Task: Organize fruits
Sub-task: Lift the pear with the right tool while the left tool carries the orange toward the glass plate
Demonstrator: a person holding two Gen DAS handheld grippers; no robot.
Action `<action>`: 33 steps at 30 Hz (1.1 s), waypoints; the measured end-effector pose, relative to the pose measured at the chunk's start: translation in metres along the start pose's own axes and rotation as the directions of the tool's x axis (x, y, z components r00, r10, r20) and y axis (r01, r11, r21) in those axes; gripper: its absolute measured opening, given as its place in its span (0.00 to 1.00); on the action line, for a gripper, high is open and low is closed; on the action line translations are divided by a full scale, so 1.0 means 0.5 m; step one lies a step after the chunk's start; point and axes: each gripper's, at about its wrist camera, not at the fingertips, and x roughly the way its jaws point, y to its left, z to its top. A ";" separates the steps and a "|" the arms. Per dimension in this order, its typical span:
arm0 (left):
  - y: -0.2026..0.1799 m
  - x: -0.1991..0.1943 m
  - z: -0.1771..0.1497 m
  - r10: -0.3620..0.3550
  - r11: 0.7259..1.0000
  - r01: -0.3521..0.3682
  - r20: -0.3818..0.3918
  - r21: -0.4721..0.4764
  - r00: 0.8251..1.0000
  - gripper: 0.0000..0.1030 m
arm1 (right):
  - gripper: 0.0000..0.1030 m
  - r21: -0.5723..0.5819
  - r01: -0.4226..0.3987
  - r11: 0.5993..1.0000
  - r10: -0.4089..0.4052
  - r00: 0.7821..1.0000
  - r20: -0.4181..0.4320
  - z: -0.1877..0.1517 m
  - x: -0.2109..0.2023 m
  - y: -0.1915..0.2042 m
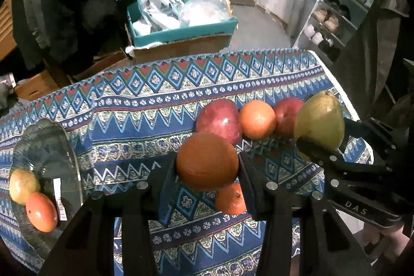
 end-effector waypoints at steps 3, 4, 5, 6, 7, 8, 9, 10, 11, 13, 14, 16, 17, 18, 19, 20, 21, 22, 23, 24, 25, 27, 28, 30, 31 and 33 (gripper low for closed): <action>0.002 -0.026 0.002 0.006 1.000 -0.006 0.023 0.002 1.000 0.46 | 0.64 0.001 -0.004 1.000 0.004 1.000 0.020 0.007 -0.017 0.001; 0.003 -0.034 0.003 0.008 1.000 -0.008 0.031 0.002 0.999 0.46 | 0.64 0.001 -0.004 1.000 0.004 1.000 0.027 0.009 -0.023 0.002; 0.003 -0.042 0.003 0.011 1.000 -0.011 0.039 0.003 0.999 0.46 | 0.64 0.002 -0.005 1.000 0.005 0.999 0.034 0.012 -0.029 0.003; 0.004 -0.051 0.004 0.011 1.000 -0.011 0.046 0.003 0.999 0.46 | 0.64 0.002 -0.007 1.000 0.007 0.999 0.043 0.015 -0.036 0.004; 0.004 -0.058 0.005 0.010 1.000 -0.010 0.053 0.002 0.999 0.46 | 0.64 0.001 -0.009 1.000 0.009 0.999 0.050 0.017 -0.040 0.005; 0.005 -0.066 0.004 0.010 1.000 -0.010 0.060 0.001 0.998 0.46 | 0.64 0.000 -0.011 1.000 0.011 0.998 0.058 0.019 -0.047 0.007; 0.005 -0.076 0.004 0.013 1.000 -0.013 0.069 0.003 0.998 0.46 | 0.64 -0.002 -0.012 1.000 0.012 0.998 0.068 0.022 -0.054 0.009; 0.005 -0.085 0.004 0.015 1.000 -0.016 0.077 0.006 0.997 0.46 | 0.64 -0.004 -0.013 1.000 0.014 0.997 0.075 0.024 -0.060 0.010; 0.004 -0.093 0.005 0.017 1.000 -0.018 0.086 0.008 0.996 0.46 | 0.64 -0.005 -0.014 1.000 0.015 0.996 0.082 0.027 -0.066 0.012; 0.004 -0.108 0.005 0.019 1.000 -0.020 0.103 0.011 0.995 0.46 | 0.64 -0.008 -0.018 1.000 0.019 0.995 0.097 0.031 -0.079 0.015; 0.005 -0.115 0.006 0.018 1.000 -0.019 0.110 0.010 0.994 0.46 | 0.64 -0.009 -0.021 1.000 0.022 0.994 0.106 0.034 -0.086 0.017; 0.005 -0.131 0.007 0.016 1.000 -0.017 0.124 0.008 0.992 0.46 | 0.64 -0.014 -0.024 1.000 0.026 0.992 0.122 0.039 -0.098 0.020; 0.006 -0.140 0.008 0.018 1.000 -0.019 0.133 0.008 0.991 0.46 | 0.64 -0.016 -0.025 1.000 0.027 0.991 0.129 0.041 -0.104 0.022; 0.008 -0.145 0.008 0.020 1.000 -0.021 0.140 0.008 0.990 0.46 | 0.64 -0.019 -0.027 0.999 0.029 0.990 0.138 0.044 -0.110 0.025; 0.009 -0.153 0.008 0.023 1.000 -0.024 0.148 0.008 0.989 0.46 | 0.64 -0.022 -0.028 0.999 0.031 0.989 0.144 0.045 -0.115 0.026; 0.010 -0.158 0.008 0.024 1.000 -0.026 0.154 0.008 0.988 0.46 | 0.64 -0.023 -0.029 0.999 0.032 0.988 0.149 0.046 -0.119 0.028; 0.012 -0.166 0.007 0.025 1.000 -0.027 0.162 0.007 0.986 0.46 | 0.64 -0.028 -0.030 0.999 0.034 0.987 0.158 0.048 -0.126 0.031; 0.013 -0.171 0.008 0.026 1.000 -0.028 0.167 0.006 0.986 0.46 | 0.64 -0.031 -0.030 0.999 0.035 0.986 0.165 0.050 -0.132 0.034; 0.015 -0.177 0.009 0.027 1.000 -0.028 0.172 0.004 0.985 0.46 | 0.64 -0.034 -0.029 0.999 0.035 0.985 0.171 0.051 -0.136 0.036; 0.017 -0.184 0.010 0.026 1.000 -0.027 0.179 0.002 0.984 0.46 | 0.64 -0.038 -0.030 0.999 0.036 0.983 0.179 0.052 -0.142 0.039; 0.018 -0.188 0.010 0.026 1.000 -0.026 0.184 0.000 0.983 0.46 | 0.64 -0.041 -0.034 0.999 0.041 0.981 0.189 0.055 -0.150 0.043; 0.020 -0.199 0.010 0.030 1.000 -0.031 0.197 0.001 0.980 0.46 | 0.64 -0.045 -0.041 0.998 0.049 0.978 0.203 0.059 -0.161 0.048; 0.022 -0.204 0.009 0.032 0.999 -0.033 0.202 0.002 0.979 0.46 | 0.64 -0.048 -0.043 0.998 0.052 0.976 0.211 0.061 -0.167 0.050; 0.025 -0.212 0.009 0.033 0.999 -0.034 0.212 0.002 0.977 0.46 | 0.64 -0.053 -0.045 0.998 0.056 0.973 0.223 0.064 -0.176 0.055; 0.026 -0.216 0.008 0.032 0.999 -0.034 0.215 0.002 0.976 0.46 | 0.64 -0.056 -0.047 0.997 0.058 0.972 0.228 0.067 -0.180 0.058; 0.031 -0.223 0.008 0.031 1.000 -0.031 0.219 -0.002 0.975 0.46 | 0.64 -0.061 -0.050 0.997 0.063 0.969 0.238 0.071 -0.188 0.062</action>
